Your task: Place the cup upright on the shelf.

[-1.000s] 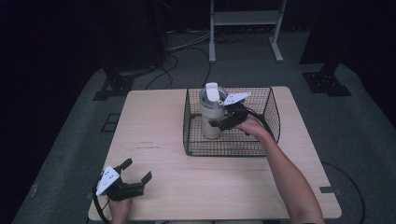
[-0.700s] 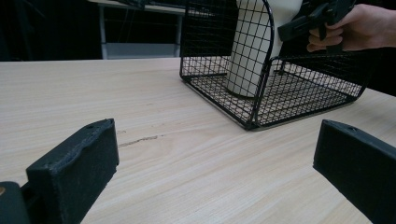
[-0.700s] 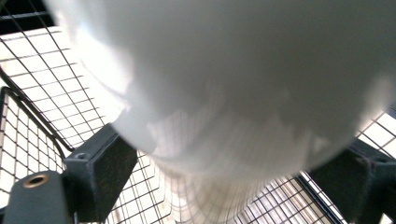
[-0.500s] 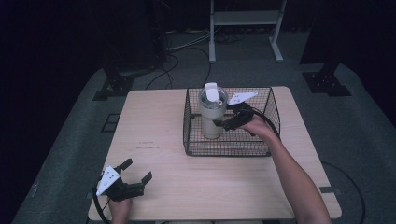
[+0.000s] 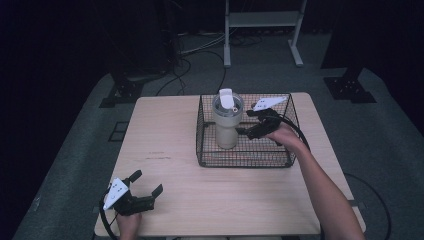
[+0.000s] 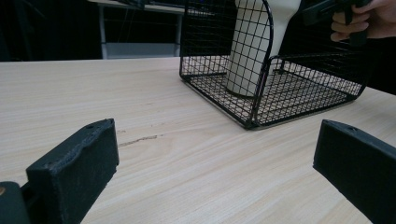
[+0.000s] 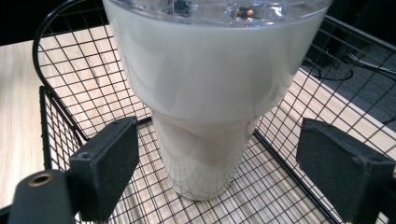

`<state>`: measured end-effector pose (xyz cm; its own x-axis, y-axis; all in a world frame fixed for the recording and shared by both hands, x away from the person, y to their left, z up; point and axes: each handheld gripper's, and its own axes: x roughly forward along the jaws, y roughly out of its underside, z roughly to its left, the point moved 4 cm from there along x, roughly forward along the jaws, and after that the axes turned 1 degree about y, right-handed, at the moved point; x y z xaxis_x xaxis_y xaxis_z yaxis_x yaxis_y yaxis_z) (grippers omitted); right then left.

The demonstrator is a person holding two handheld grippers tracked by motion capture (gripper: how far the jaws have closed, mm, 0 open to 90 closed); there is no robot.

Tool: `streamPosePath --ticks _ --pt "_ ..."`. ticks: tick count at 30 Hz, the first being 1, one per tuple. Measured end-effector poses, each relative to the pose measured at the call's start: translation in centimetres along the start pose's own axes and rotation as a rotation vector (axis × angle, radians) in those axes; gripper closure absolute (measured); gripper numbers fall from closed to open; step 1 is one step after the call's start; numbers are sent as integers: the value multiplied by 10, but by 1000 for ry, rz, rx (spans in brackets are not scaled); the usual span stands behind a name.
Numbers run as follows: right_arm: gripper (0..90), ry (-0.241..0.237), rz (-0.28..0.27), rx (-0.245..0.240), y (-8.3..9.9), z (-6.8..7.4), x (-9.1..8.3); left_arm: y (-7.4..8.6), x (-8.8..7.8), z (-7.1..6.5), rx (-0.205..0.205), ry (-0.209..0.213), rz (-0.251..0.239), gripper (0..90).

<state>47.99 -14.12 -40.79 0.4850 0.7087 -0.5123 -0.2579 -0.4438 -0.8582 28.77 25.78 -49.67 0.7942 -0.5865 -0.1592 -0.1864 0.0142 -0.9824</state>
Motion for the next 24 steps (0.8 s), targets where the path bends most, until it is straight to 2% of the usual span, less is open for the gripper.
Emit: streamPosePath --ticks 11,24 --pt "127 23 -14 -5 -5 -2 -19 0 0 0 2 0 2 0" --pt "127 25 -17 -10 -8 1 -39 0 1 -1 2 -2 3 0"
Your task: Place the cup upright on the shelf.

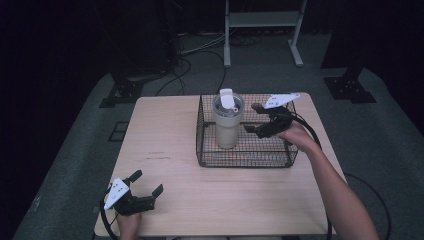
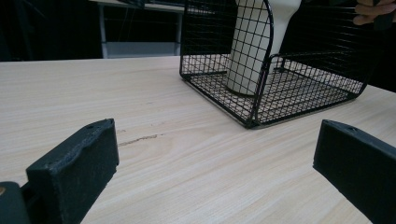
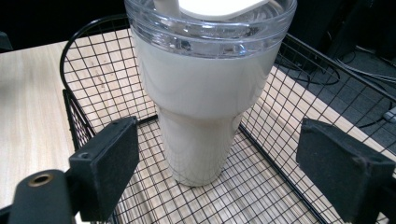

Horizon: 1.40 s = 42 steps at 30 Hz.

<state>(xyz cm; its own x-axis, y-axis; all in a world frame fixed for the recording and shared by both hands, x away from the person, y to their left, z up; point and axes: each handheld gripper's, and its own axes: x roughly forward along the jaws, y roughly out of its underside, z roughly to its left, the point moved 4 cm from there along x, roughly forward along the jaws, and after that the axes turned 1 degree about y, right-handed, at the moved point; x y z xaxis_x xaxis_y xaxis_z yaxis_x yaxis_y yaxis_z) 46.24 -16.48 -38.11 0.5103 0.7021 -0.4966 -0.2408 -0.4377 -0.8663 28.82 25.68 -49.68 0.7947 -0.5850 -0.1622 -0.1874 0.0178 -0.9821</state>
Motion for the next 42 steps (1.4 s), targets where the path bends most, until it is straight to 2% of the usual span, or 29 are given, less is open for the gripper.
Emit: streamPosePath --ticks 18,31,42 --pt "128 -3 8 -23 2 11 -20 0 1 0 8 -2 9 0" --pt "129 -2 11 -40 13 23 -36 0 2 -1 13 -6 14 0" --pt "129 -10 -10 -31 22 28 -48 0 2 -1 17 -7 15 0"
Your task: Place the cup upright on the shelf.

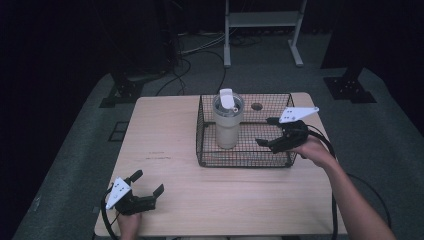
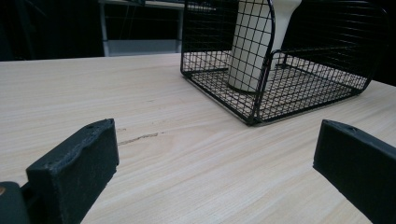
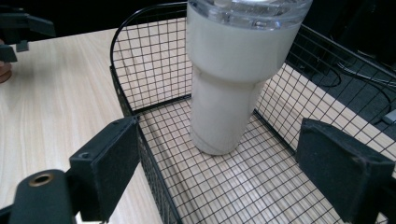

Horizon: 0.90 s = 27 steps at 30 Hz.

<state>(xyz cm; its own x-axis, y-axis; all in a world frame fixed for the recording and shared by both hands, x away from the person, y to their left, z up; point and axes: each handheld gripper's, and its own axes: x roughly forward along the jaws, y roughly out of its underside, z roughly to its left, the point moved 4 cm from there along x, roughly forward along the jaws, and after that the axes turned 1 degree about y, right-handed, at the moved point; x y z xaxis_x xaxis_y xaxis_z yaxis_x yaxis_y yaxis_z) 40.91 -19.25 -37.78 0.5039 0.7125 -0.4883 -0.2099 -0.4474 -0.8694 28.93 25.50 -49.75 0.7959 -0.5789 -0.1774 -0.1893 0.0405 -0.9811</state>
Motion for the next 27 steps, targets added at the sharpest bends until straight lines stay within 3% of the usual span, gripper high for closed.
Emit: streamPosePath --ticks 27 --pt "129 -26 -33 -18 25 30 -25 0 0 0 0 -2 4 0"
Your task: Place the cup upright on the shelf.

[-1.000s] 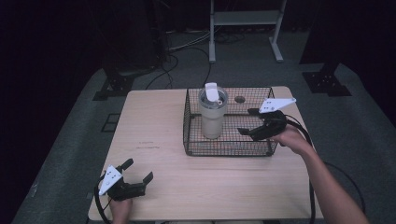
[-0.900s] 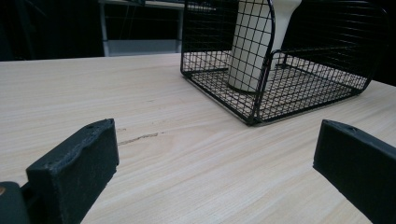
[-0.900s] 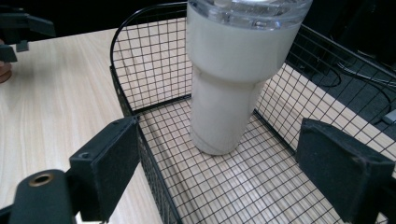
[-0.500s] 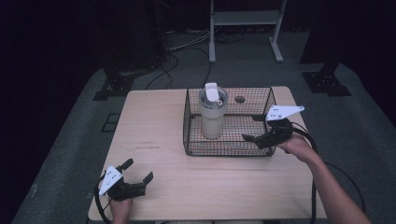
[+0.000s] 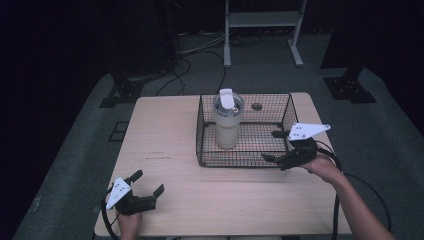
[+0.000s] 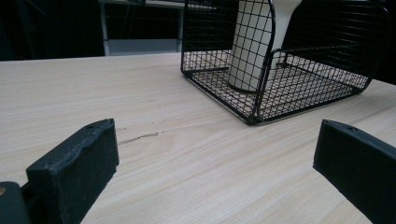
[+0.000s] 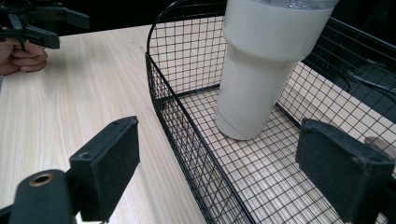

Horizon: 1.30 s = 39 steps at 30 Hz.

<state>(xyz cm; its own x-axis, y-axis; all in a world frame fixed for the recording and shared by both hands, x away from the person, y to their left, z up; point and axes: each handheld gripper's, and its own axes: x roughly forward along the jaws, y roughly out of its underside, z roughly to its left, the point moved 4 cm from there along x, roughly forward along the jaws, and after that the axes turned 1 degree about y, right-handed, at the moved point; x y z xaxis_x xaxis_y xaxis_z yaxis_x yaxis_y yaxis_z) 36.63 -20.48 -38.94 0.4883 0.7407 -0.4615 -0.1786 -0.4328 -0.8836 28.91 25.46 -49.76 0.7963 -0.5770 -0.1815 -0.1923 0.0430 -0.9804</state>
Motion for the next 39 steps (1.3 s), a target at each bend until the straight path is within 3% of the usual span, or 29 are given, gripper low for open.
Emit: streamPosePath --ticks 26,39 --pt "130 -42 -1 2 29 31 -11 0 0 0 1 -2 0 0" --pt "132 -48 -11 40 54 39 -14 0 0 0 2 -4 -2 0"
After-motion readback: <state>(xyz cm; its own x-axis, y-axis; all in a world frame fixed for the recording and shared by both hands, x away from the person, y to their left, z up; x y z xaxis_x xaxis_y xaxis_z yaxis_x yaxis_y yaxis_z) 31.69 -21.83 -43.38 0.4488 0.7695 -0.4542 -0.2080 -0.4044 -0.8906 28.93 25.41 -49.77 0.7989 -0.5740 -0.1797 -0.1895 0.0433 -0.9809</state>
